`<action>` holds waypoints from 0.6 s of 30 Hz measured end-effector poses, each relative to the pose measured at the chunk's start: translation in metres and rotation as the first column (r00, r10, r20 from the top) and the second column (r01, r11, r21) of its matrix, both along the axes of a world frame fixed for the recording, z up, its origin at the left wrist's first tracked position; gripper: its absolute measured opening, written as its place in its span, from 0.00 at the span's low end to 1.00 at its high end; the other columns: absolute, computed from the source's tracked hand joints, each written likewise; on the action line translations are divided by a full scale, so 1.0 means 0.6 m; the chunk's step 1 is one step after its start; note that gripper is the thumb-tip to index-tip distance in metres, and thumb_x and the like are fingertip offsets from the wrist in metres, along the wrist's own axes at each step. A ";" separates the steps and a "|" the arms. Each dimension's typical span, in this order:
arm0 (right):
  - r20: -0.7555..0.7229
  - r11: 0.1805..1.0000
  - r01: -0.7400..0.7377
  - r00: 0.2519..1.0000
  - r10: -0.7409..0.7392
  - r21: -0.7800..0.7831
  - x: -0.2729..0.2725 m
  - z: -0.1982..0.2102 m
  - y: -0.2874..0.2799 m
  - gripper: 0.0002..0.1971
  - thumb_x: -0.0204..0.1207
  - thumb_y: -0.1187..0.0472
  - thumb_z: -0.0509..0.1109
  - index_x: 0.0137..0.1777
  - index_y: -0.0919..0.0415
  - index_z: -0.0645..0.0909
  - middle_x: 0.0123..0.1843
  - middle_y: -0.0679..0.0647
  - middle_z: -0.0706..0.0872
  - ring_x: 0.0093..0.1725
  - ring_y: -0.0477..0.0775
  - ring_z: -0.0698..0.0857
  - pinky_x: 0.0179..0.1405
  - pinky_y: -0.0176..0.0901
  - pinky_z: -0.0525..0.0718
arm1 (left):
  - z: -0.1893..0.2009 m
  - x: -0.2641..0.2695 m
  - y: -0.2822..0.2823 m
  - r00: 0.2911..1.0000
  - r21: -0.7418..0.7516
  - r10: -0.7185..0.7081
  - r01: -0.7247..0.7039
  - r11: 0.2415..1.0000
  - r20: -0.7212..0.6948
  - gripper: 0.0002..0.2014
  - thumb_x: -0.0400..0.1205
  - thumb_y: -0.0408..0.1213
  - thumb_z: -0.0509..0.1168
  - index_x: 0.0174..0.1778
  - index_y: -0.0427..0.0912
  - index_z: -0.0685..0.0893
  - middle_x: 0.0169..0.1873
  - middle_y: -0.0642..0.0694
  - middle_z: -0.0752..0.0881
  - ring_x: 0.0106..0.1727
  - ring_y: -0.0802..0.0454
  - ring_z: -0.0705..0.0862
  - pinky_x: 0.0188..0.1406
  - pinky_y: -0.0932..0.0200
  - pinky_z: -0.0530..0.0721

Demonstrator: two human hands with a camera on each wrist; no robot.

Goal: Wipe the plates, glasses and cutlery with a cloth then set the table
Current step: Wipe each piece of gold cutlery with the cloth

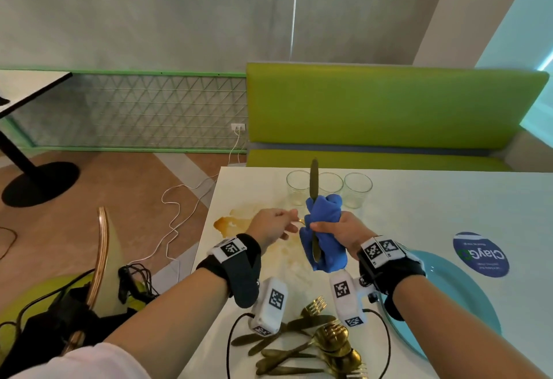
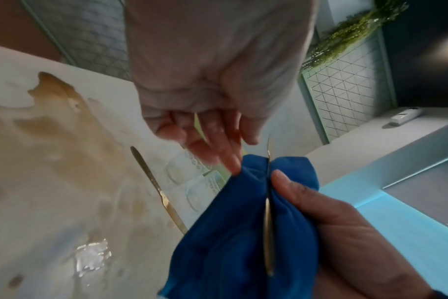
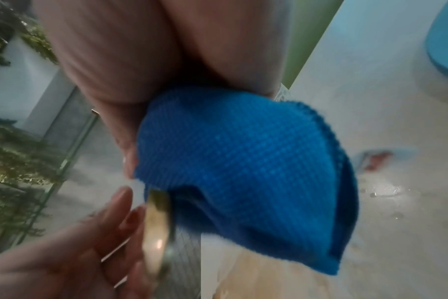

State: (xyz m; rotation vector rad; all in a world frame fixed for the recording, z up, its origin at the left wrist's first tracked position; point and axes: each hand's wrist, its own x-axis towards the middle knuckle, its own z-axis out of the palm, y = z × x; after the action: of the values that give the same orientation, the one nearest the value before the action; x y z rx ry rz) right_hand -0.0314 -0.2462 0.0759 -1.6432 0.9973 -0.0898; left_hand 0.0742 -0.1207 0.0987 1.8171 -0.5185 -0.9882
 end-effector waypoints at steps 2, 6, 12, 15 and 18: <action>-0.024 0.996 -0.075 0.997 0.074 -0.048 -0.002 0.005 0.004 0.15 0.71 0.58 0.76 0.52 0.68 0.82 0.50 0.65 0.86 0.55 0.64 0.84 0.64 0.58 0.81 | 0.003 0.002 -0.005 0.998 -0.049 0.058 -0.059 0.997 -0.021 0.08 0.85 0.42 0.60 0.48 0.42 0.81 0.34 0.49 0.82 0.31 0.56 0.75 0.23 0.71 0.75; -0.091 0.970 -0.190 0.980 0.178 -0.150 0.006 0.012 0.013 0.19 0.70 0.57 0.76 0.56 0.69 0.82 0.49 0.62 0.86 0.51 0.59 0.83 0.57 0.49 0.82 | -0.008 -0.009 -0.014 0.991 -0.029 0.057 -0.061 0.998 -0.117 0.06 0.83 0.41 0.63 0.43 0.45 0.81 0.35 0.50 0.81 0.33 0.54 0.73 0.34 0.61 0.68; -0.192 0.932 -0.323 0.937 0.291 -0.163 -0.003 0.019 0.037 0.11 0.71 0.55 0.75 0.43 0.60 0.79 0.43 0.56 0.81 0.46 0.53 0.79 0.44 0.40 0.79 | -0.021 -0.012 -0.010 0.968 -0.086 0.179 -0.197 0.977 -0.178 0.04 0.81 0.34 0.67 0.40 0.41 0.81 0.32 0.49 0.79 0.34 0.55 0.72 0.32 0.63 0.69; -0.257 0.872 -0.440 0.887 0.384 -0.213 -0.016 0.024 0.056 0.11 0.74 0.58 0.72 0.49 0.65 0.80 0.46 0.59 0.80 0.49 0.56 0.79 0.57 0.52 0.82 | -0.026 0.001 -0.009 0.931 -0.118 0.297 -0.326 0.938 -0.210 0.04 0.81 0.35 0.67 0.46 0.39 0.81 0.33 0.50 0.80 0.34 0.56 0.72 0.37 0.63 0.70; -0.385 0.821 -0.534 0.814 0.435 -0.202 -0.031 0.008 0.046 0.12 0.71 0.58 0.74 0.51 0.61 0.80 0.48 0.55 0.79 0.51 0.58 0.81 0.57 0.49 0.83 | -0.028 0.029 0.006 0.911 -0.130 0.372 -0.397 0.909 -0.177 0.04 0.81 0.35 0.67 0.40 0.41 0.82 0.32 0.51 0.79 0.34 0.56 0.72 0.34 0.64 0.69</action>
State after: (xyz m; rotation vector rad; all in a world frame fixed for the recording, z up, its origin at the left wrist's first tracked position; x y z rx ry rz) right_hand -0.0499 -0.2188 0.0805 -2.2088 0.7858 0.4122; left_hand 0.0915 -0.1170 0.0821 1.6021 -0.1318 -0.7737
